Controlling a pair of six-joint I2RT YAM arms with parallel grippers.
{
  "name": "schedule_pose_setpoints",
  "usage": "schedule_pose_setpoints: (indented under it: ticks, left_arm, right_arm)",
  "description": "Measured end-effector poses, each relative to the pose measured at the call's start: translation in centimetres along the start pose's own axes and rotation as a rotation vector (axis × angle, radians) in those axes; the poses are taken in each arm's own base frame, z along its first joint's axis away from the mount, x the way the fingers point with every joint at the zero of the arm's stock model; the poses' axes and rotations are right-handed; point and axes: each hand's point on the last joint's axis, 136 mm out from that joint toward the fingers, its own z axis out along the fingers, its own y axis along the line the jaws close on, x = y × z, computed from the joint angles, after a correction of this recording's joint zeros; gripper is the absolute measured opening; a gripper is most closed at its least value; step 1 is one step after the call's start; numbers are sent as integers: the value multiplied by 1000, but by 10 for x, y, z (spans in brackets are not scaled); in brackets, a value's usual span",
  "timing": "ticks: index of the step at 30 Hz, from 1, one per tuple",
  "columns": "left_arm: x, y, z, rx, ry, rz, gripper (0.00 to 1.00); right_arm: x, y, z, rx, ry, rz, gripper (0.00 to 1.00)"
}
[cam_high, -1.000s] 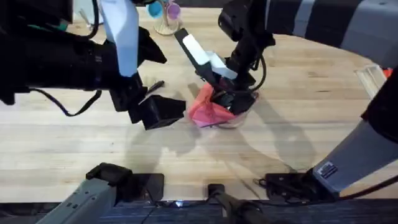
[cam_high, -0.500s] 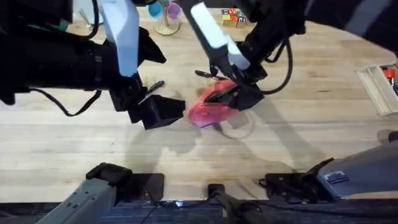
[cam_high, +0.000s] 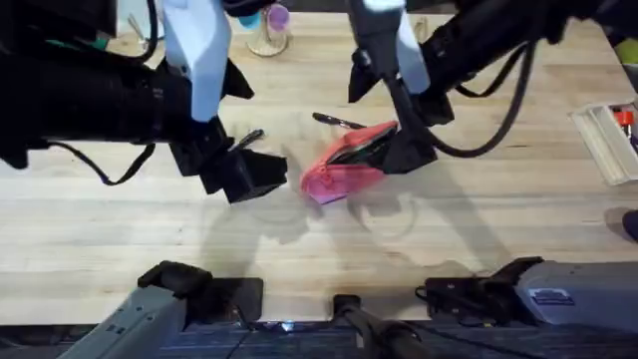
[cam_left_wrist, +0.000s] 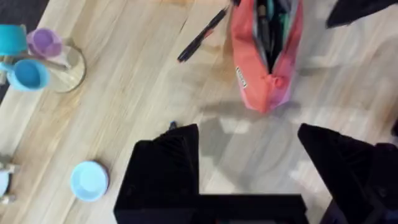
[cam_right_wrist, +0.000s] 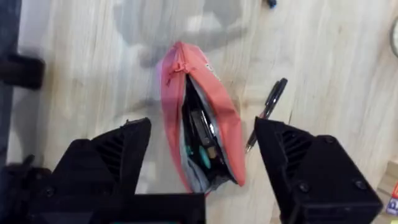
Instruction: Unzip the bag, pick up the pens from the table one at a time and place them inside, then zip the bag closed.
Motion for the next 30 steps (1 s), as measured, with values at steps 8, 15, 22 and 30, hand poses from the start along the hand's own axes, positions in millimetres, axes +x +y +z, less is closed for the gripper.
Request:
schedule_pose_setpoints:
  ticks: [8,15,22,30]
  left_arm:
    - [22,30,5,-72,83,-94,994]
    - [55,79,29,-122,183,-225,994]
    - [79,93,46,-123,293,-254,994]
    - [101,97,65,-87,392,-282,993]
  right_arm:
    - [3,-3,-13,41,-13,106,996]
    - [5,-3,-14,42,-12,131,995]
    - [5,-3,-14,42,-12,135,995]
    - [5,-3,-14,42,-12,135,996]
